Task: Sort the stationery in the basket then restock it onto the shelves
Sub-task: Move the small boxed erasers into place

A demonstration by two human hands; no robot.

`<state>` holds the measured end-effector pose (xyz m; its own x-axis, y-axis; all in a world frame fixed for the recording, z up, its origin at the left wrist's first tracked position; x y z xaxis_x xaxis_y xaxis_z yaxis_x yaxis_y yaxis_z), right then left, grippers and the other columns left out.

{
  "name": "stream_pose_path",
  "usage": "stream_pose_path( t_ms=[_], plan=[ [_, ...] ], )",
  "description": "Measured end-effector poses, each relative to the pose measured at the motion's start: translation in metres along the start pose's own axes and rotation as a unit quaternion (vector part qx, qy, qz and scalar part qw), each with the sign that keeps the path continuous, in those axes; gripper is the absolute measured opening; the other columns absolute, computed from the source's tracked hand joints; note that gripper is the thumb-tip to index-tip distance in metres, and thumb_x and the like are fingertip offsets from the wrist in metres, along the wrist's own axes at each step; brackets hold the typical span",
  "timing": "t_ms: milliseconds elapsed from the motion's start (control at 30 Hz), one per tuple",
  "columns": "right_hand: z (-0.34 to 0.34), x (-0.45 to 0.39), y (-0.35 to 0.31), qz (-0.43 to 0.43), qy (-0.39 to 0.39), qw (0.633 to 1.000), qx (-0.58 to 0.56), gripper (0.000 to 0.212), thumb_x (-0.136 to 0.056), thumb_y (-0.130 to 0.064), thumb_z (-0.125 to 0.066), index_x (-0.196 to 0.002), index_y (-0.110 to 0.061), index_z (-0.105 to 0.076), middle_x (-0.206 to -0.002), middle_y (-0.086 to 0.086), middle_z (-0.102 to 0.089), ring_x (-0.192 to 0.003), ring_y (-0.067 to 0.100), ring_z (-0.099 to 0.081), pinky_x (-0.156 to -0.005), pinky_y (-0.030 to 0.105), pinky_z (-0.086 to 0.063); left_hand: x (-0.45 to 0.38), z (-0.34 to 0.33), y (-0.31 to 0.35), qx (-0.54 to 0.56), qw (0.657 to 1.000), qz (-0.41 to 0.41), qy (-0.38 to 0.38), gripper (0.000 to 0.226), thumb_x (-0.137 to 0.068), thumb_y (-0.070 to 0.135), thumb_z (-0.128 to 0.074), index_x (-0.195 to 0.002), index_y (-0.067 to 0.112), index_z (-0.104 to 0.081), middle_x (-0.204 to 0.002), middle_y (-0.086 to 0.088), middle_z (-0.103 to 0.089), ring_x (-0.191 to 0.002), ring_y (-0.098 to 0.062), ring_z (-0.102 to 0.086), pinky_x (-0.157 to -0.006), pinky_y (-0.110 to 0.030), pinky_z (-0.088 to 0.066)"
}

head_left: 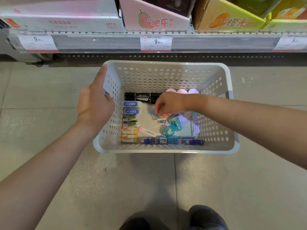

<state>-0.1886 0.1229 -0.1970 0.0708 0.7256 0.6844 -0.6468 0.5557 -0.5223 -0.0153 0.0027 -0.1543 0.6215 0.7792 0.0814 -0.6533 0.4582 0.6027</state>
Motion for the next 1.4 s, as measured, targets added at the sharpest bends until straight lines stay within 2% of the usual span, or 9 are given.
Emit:
stream_pose_path(
  t_ms=[100, 267, 433, 600, 733, 867, 1067, 1233, 1400],
  plan=[
    [-0.011, 0.005, 0.004, 0.016, -0.041, 0.999, 0.018, 0.023, -0.088, -0.006, -0.059, -0.109, -0.006, -0.069, -0.104, 0.003, -0.069, -0.089, 0.014, -0.062, -0.082, 0.026, -0.050, -0.001, 0.000, 0.000, 0.000, 1.000, 0.013, -0.001, 0.070, -0.091, -0.001, -0.041, -0.151, 0.030, -0.021, -0.070, -0.008, -0.047, -0.056, -0.019, -0.042, -0.052, -0.036, -0.043],
    [-0.047, 0.003, -0.011, 0.046, -0.081, 0.995, 0.041, 0.032, -0.093, -0.017, -0.055, -0.122, -0.006, -0.062, -0.123, 0.008, -0.063, -0.112, 0.021, -0.057, -0.095, 0.025, -0.041, 0.000, 0.001, 0.003, -0.030, 1.000, 0.007, 0.000, 0.070, -0.091, 0.000, -0.041, -0.151, 0.032, -0.021, -0.067, -0.006, -0.045, -0.057, -0.021, -0.044, -0.055, -0.037, -0.044],
    [-0.074, -0.003, -0.021, 0.063, -0.126, 0.981, 0.135, 0.039, -0.100, -0.034, -0.038, -0.124, -0.009, -0.057, -0.118, 0.009, -0.060, -0.105, 0.022, -0.054, -0.084, 0.028, -0.038, -0.001, 0.001, 0.004, -0.060, 0.998, 0.006, 0.007, 0.069, -0.092, 0.001, -0.041, -0.152, 0.028, -0.021, -0.075, -0.011, -0.049, -0.068, -0.025, -0.048, -0.061, -0.035, -0.036],
    [-0.076, -0.003, -0.022, 0.074, -0.146, 0.972, 0.167, 0.043, -0.103, -0.034, -0.029, -0.138, -0.015, -0.045, -0.133, 0.009, -0.052, -0.120, 0.023, -0.048, -0.095, 0.030, -0.036, 0.000, 0.002, 0.005, -0.062, 0.998, 0.003, 0.006, 0.069, -0.092, 0.001, -0.041, -0.152, 0.028, -0.021, -0.066, -0.008, -0.048, -0.058, -0.021, -0.045, -0.055, -0.031, -0.034],
    [-0.074, -0.003, -0.021, 0.073, -0.142, 0.974, 0.161, 0.041, -0.102, -0.035, -0.035, -0.132, -0.013, -0.051, -0.123, 0.008, -0.057, -0.111, 0.022, -0.052, -0.086, 0.027, -0.035, -0.001, 0.001, 0.004, -0.064, 0.998, 0.002, 0.008, 0.069, -0.092, 0.001, -0.041, -0.152, 0.028, -0.021, -0.071, -0.011, -0.052, -0.060, -0.023, -0.047, -0.055, -0.031, -0.035],
    [-0.070, -0.007, -0.018, 0.065, -0.156, 0.982, 0.089, 0.033, -0.099, -0.031, -0.044, -0.113, -0.007, -0.062, -0.095, 0.005, -0.060, -0.080, 0.014, -0.054, -0.069, 0.025, -0.040, -0.001, 0.002, 0.006, -0.053, 0.999, 0.007, 0.007, 0.070, -0.091, 0.001, -0.041, -0.151, 0.030, -0.022, -0.061, -0.004, -0.043, -0.060, -0.027, -0.046, -0.058, -0.038, -0.046],
    [-0.070, -0.008, -0.017, 0.023, -0.159, 0.984, 0.080, 0.040, -0.097, -0.034, -0.048, -0.122, -0.003, -0.054, -0.107, 0.014, -0.066, -0.080, 0.017, -0.058, -0.060, 0.021, -0.043, 0.000, 0.003, 0.006, -0.036, 0.999, 0.017, 0.007, 0.071, -0.091, 0.000, -0.040, -0.151, 0.033, -0.023, -0.061, -0.003, -0.043, -0.053, -0.019, -0.043, -0.058, -0.045, -0.054],
    [-0.070, -0.007, -0.027, 0.029, -0.149, 0.981, 0.121, 0.053, -0.097, -0.028, -0.047, -0.143, -0.011, -0.028, -0.125, 0.014, -0.056, -0.105, 0.027, -0.059, -0.088, 0.035, -0.050, -0.001, 0.002, 0.005, -0.029, 0.999, 0.013, 0.009, 0.070, -0.091, 0.000, -0.041, -0.151, 0.031, -0.023, -0.062, -0.001, -0.042, -0.054, -0.014, -0.042, -0.054, -0.036, -0.045],
    [-0.072, -0.004, -0.032, 0.062, -0.109, 0.964, 0.236, 0.048, -0.099, -0.027, -0.040, -0.145, -0.016, -0.031, -0.129, 0.011, -0.052, -0.110, 0.026, -0.052, -0.087, 0.034, -0.043, 0.000, 0.002, 0.005, -0.026, 0.999, 0.021, 0.007, 0.070, -0.091, 0.000, -0.041, -0.151, 0.032, -0.023, -0.062, -0.002, -0.044, -0.053, -0.016, -0.043, -0.056, -0.040, -0.051]
  ],
)
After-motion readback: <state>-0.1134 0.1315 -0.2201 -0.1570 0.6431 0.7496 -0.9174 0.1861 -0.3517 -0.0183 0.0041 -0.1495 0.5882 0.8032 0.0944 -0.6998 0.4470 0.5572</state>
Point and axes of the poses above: each hand's wrist, its own x-axis away from the middle knuckle, its own z-axis out of the back of the hand, y = z × x, the point moved 1 cm from there along -x, towards the middle knuckle
